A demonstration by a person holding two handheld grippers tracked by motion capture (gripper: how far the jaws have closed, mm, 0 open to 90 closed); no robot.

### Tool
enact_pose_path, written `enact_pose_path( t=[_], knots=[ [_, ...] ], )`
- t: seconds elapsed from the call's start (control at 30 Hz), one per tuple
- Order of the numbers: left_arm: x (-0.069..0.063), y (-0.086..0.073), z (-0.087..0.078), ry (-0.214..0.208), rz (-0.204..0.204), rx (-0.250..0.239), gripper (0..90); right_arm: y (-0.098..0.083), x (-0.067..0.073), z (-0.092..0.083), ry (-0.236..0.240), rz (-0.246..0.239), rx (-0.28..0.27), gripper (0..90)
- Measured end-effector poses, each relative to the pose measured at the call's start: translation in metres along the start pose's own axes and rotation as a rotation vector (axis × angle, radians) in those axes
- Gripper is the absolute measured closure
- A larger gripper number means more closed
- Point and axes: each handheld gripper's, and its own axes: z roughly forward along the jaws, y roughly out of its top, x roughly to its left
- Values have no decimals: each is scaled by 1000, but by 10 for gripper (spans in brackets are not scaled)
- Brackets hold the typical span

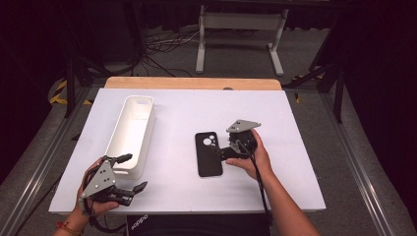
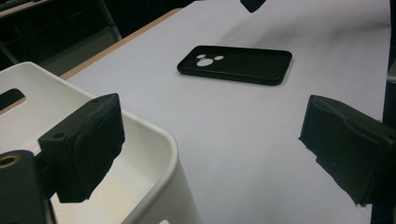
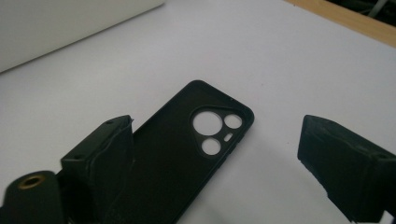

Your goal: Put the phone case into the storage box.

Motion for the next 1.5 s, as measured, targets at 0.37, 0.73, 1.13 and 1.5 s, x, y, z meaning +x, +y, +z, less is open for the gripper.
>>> enact_pose_path(
  t=[0.37,0.73,1.13,1.5],
  knots=[
    [1,0,0,-5,2,2,71,15,-21,24,-4,57,125,192],
    [0,0,0,-12,9,7,71,25,-31,53,-5,105,278,299],
    [-1,-1,-1,-15,6,7,71,35,-40,83,-14,166,401,528],
    [-1,-1,0,-19,13,16,72,32,-38,97,-46,192,428,605]
  ],
)
